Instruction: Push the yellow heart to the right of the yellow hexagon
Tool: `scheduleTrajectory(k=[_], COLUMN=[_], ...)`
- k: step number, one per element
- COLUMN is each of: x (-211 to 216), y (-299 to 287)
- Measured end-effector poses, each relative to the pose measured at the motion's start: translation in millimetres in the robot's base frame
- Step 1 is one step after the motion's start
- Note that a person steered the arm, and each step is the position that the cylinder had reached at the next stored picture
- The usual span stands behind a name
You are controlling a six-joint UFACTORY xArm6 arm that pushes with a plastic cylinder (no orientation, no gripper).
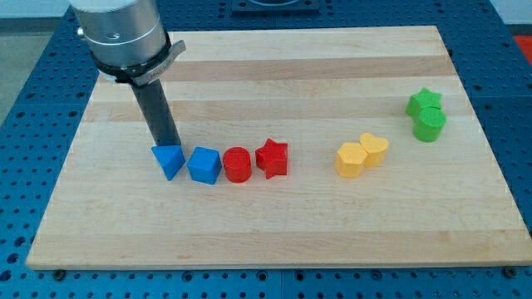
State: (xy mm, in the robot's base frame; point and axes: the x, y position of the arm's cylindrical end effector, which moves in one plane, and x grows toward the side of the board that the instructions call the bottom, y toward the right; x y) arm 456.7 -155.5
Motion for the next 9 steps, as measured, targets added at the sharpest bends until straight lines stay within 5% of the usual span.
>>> scheduleTrajectory(k=[3,6,9], x=[-9,-12,-16], y=[19,189,254])
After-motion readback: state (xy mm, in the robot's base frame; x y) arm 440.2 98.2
